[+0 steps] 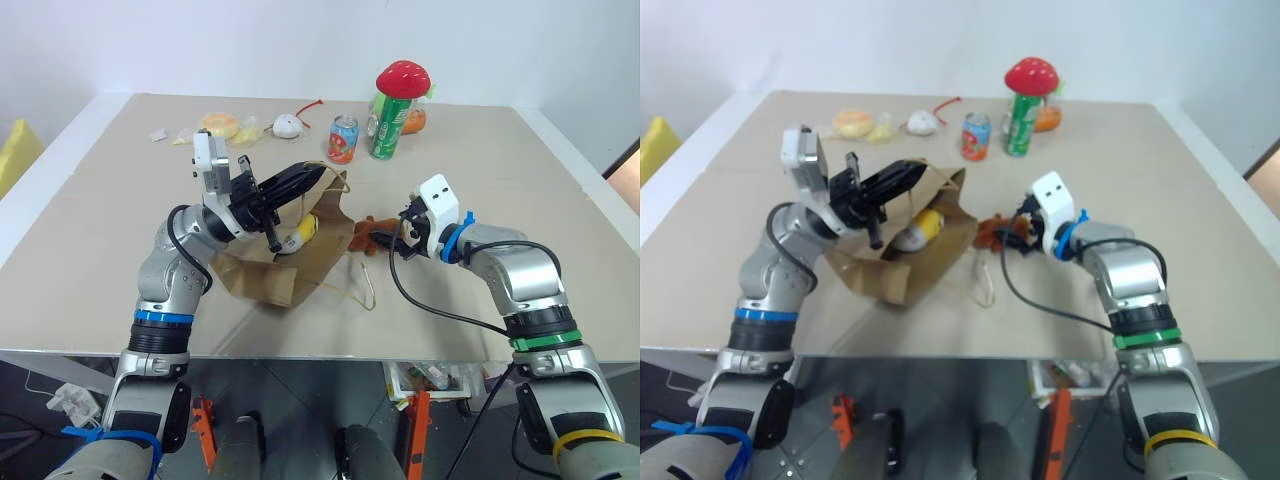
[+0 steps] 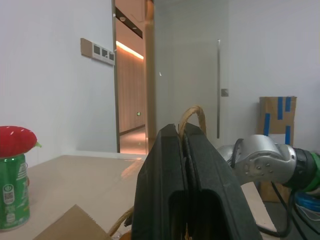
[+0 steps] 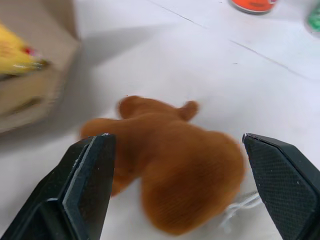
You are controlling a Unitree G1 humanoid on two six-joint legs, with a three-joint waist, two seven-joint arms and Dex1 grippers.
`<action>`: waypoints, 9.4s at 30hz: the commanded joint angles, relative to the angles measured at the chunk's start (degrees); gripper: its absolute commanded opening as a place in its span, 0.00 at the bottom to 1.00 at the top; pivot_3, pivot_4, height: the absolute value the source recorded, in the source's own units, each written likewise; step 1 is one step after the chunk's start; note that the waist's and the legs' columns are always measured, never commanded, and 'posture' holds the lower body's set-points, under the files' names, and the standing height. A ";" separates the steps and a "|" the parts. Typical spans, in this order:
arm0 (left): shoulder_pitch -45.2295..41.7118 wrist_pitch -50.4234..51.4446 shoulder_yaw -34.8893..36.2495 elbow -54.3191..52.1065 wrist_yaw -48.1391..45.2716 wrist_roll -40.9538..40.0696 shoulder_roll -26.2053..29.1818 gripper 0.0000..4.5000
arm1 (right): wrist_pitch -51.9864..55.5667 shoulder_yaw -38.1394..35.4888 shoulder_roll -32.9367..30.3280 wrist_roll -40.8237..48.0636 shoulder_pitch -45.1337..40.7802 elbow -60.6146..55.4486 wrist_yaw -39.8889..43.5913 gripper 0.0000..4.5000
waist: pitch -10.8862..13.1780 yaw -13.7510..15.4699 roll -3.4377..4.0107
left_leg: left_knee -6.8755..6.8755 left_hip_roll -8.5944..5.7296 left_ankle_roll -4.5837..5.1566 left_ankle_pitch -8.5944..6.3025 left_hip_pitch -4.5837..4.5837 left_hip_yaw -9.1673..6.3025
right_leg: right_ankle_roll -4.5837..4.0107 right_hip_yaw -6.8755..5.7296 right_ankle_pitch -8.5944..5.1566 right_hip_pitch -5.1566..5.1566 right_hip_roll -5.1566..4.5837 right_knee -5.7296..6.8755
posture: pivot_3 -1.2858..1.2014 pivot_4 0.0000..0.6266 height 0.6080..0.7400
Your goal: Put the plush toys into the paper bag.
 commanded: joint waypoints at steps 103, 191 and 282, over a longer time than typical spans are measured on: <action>-1.66 -0.57 1.14 -1.11 -0.04 -0.41 -0.10 0.00 | 14.75 0.77 -0.70 10.43 9.95 -21.14 7.18 0.90 | 0.01 -0.12 0.01 | 0.11 0.05 -0.01 0.01 0.02 -0.03 | -0.07 0.18 0.15 -0.07 0.14 0.05 | 0.52 0.24 1.00; -10.36 44.19 17.82 11.79 5.29 -25.07 16.58 0.64 | 21.74 -19.29 0.86 26.34 -14.07 -13.12 -1.25 0.34 | 0.01 -0.12 0.01 | -0.12 0.05 -0.01 0.01 -0.06 -0.02 | -0.08 0.24 0.11 -0.24 0.18 0.05 | 0.52 0.24 1.00; 8.89 5.74 -6.21 -1.68 3.34 14.08 11.18 0.96 | 12.90 1.01 7.91 15.61 -0.82 -24.90 4.14 0.00 | 0.00 0.01 -0.05 | -0.11 0.09 -0.06 -0.02 0.01 0.12 | -0.13 0.39 0.17 -0.30 0.21 0.08 | 0.52 0.24 1.00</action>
